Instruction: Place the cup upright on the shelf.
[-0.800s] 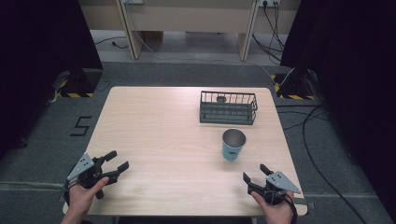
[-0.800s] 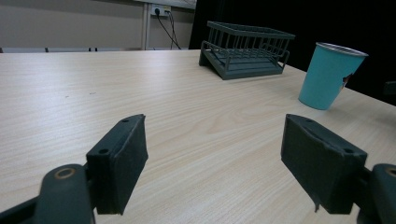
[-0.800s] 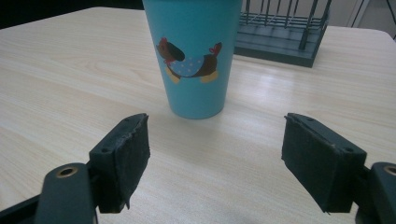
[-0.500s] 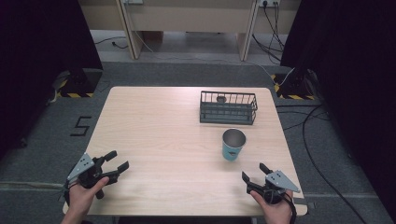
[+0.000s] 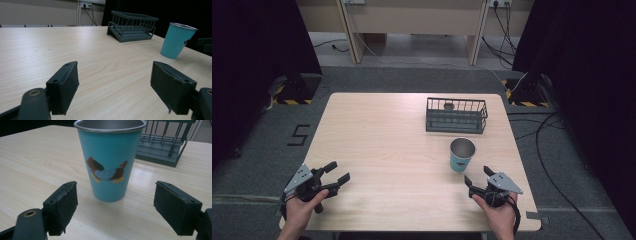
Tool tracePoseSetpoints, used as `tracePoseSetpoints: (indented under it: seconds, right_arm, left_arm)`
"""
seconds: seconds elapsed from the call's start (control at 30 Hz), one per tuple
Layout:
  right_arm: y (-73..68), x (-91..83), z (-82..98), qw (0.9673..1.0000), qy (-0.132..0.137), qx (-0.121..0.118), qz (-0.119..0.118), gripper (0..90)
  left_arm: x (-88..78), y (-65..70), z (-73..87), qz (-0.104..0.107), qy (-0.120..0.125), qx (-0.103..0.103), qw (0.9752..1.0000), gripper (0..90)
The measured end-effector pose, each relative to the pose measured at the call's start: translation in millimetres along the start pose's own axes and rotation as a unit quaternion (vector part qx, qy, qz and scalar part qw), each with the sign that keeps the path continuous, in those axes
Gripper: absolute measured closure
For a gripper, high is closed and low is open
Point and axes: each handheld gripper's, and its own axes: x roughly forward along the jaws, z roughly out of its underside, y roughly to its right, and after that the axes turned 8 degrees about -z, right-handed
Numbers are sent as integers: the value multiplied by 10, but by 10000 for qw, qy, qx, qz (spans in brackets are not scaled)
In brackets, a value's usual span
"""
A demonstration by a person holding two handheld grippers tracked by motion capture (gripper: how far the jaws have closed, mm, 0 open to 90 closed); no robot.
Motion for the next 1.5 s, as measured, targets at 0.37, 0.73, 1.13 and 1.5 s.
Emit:
tracePoseSetpoints:
  seconds: [0.37, 0.73, 1.13, 1.5]
  right_arm:
    - [40, 139, -107, 10000, 34, -13, 2, 191]
    - [71, 346, -228, 10000, -7, -20, -39, 181]
    - [71, 480, -273, 10000, -56, -53, -54, 172]
    - [69, 625, -332, 9999, -89, -107, -96, 156]
  left_arm:
    - [0, -1, 1, 9, -8, -10, 10000, 218]
    - [-3, -4, 0, 10, 3, -31, 10000, 218]
    - [-1, -4, 0, 17, 9, -37, 10000, 218]
    - [-2, -6, 0, 22, 20, -46, 10000, 218]
